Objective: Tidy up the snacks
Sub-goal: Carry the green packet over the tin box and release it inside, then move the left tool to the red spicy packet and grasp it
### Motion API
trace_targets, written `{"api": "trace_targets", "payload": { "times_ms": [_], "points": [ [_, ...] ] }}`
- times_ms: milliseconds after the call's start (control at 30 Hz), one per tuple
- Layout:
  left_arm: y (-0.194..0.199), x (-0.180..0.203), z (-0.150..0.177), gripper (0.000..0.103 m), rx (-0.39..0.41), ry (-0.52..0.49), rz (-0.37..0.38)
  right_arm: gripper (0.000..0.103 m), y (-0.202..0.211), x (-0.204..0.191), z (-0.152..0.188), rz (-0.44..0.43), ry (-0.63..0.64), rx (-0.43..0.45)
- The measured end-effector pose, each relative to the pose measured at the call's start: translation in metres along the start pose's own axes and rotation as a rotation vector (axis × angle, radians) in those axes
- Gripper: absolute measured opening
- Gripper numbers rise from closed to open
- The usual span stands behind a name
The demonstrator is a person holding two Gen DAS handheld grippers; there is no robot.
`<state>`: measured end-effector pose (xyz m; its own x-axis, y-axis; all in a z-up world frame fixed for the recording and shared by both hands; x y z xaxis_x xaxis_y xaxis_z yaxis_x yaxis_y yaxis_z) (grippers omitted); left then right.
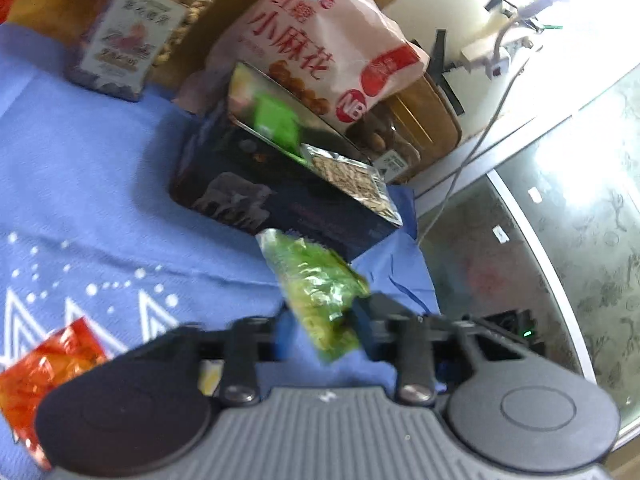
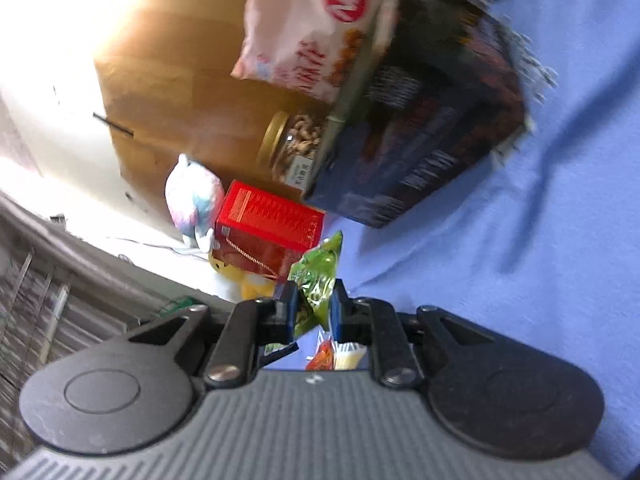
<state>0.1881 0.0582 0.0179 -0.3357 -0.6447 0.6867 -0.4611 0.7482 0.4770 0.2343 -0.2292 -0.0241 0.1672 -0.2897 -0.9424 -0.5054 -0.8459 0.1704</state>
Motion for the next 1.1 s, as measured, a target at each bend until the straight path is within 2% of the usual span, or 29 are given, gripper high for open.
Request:
{"api": "trace_targets", "payload": {
  "times_ms": [167, 300, 400, 467, 567, 633, 700, 767, 933, 1100],
  "points": [
    [0.003, 0.025, -0.036, 0.023, 0.052, -0.122, -0.06, 0.019, -0.007, -0.036, -0.019, 0.062, 0.193, 0.046],
    [-0.01, 0.033, -0.07, 0.024, 0.084, -0.185, -0.148, 0.019, -0.029, -0.07, -0.038, 0.174, 0.415, 0.112],
    [-0.025, 0.029, -0.086, 0.024, 0.098, -0.199, -0.225, 0.027, -0.051, -0.076, -0.049, 0.285, 0.56, 0.147],
    [-0.036, 0.026, -0.092, 0.024, 0.111, -0.213, -0.291, 0.044, -0.069, -0.072, -0.051, 0.369, 0.639, 0.136],
    [-0.046, 0.02, -0.095, 0.025, 0.119, -0.22, -0.376, 0.045, -0.073, -0.072, -0.048, 0.466, 0.753, 0.178],
    [-0.045, 0.018, -0.093, 0.03, 0.125, -0.226, -0.375, 0.045, -0.055, -0.075, -0.051, 0.47, 0.764, 0.267],
    [-0.038, 0.017, -0.088, 0.031, 0.137, -0.229, -0.357, 0.044, -0.032, -0.075, -0.056, 0.475, 0.74, 0.339],
    [-0.031, 0.019, -0.083, 0.031, 0.153, -0.232, -0.344, 0.044, -0.013, -0.071, -0.064, 0.515, 0.719, 0.389],
    [-0.011, 0.017, -0.071, 0.033, 0.172, -0.196, -0.308, 0.033, -0.013, -0.057, -0.076, 0.613, 0.698, 0.345],
    [0.015, 0.014, -0.052, 0.033, 0.183, -0.198, -0.307, 0.031, -0.027, -0.055, -0.069, 0.691, 0.747, 0.331]
  ]
}}
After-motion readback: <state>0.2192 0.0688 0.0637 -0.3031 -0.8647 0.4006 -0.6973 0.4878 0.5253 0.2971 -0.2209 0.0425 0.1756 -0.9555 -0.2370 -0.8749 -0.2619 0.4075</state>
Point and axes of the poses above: each gripper's, at about its wrist camera, not at the fingertips, and y roughly against the way its jaws point, x to its right, z to its underside, the point moved 1 cm from there along -y, roughly the way its jaws point, and after that the axes turned 4 degrees about -y, right-handed, at the moved point
